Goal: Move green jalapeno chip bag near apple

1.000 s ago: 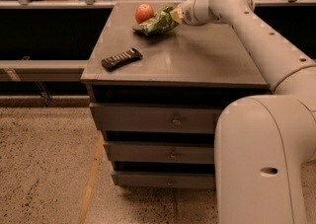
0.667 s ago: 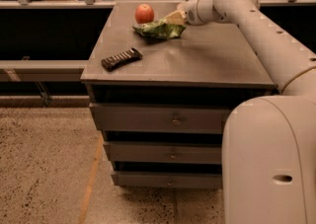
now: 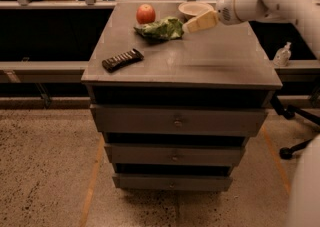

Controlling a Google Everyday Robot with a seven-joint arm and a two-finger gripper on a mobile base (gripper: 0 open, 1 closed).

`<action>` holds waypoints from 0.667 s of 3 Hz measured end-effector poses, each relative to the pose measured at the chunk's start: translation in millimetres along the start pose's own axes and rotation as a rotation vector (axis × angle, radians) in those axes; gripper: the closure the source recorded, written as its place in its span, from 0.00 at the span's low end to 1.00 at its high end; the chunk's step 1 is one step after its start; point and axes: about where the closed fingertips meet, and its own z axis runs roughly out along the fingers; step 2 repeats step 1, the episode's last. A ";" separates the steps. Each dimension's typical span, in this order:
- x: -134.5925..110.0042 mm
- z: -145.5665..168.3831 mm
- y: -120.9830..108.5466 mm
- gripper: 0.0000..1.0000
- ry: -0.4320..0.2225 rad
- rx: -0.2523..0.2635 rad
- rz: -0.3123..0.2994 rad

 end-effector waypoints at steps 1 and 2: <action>1.2 -9.4 -3.0 0.00 0.002 0.007 -0.001; 1.2 -9.4 -3.0 0.00 0.002 0.007 -0.001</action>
Offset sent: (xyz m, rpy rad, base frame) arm 0.0000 0.0000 0.0000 0.0000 0.0000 0.0000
